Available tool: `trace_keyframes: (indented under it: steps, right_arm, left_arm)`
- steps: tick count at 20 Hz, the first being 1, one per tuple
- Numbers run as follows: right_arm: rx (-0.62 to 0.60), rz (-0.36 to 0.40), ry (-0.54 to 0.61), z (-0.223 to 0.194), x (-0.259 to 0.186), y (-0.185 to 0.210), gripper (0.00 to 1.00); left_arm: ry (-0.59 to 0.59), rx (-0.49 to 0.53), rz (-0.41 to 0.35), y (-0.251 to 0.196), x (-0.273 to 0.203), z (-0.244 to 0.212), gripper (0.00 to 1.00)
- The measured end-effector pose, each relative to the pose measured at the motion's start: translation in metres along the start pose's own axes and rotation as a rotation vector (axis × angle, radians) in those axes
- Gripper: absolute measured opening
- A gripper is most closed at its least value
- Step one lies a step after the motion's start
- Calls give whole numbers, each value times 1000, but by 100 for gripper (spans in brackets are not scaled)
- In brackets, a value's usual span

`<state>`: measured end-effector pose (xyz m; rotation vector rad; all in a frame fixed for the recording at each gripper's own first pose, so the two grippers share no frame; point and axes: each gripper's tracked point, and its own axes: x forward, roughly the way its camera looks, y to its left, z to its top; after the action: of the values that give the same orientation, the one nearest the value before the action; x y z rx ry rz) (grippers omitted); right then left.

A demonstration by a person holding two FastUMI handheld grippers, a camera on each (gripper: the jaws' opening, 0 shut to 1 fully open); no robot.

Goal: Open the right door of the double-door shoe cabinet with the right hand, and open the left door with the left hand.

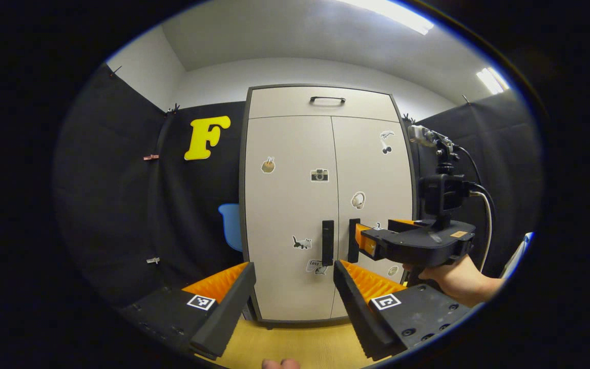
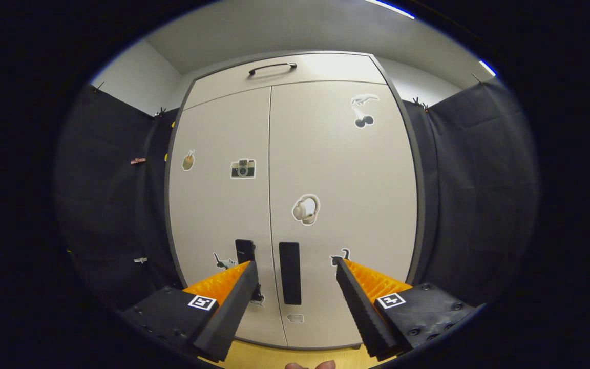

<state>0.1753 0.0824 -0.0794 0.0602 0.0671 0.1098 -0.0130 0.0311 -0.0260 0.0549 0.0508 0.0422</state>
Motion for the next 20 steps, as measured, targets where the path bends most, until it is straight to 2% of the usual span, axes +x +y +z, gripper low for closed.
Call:
trace_keyframes:
  steps: [4,10,13,14,15,16,17,18,19,20]
  right_arm:
    - [-35,-15,19,-23,39,2,97]
    - [-44,-27,55,-51,72,8,97]
    - [-33,-50,77,-64,82,8,78]
    - [-29,-62,91,-69,85,7,75]
    - [-36,-89,76,-67,82,2,61]
    - [-35,-91,61,-65,85,3,58]
    - [-37,-100,75,-70,85,3,46]
    - [-30,-101,75,-73,90,5,46]
    - [-30,-113,77,-67,83,5,30]
    - [-29,-128,86,-70,87,4,35]
  left_arm:
    - [13,-34,4,9,1,-9,95]
    - [19,-50,24,27,7,-16,95]
    - [15,-57,41,36,7,-17,95]
    - [15,-60,45,38,7,-17,95]
    - [16,-64,49,41,7,-18,95]
    - [17,-67,52,43,6,-19,95]
    - [19,-68,54,44,6,-20,95]
    - [18,-69,57,45,6,-20,95]
    - [20,-70,60,45,7,-21,95]
    - [22,-71,60,45,6,-22,95]
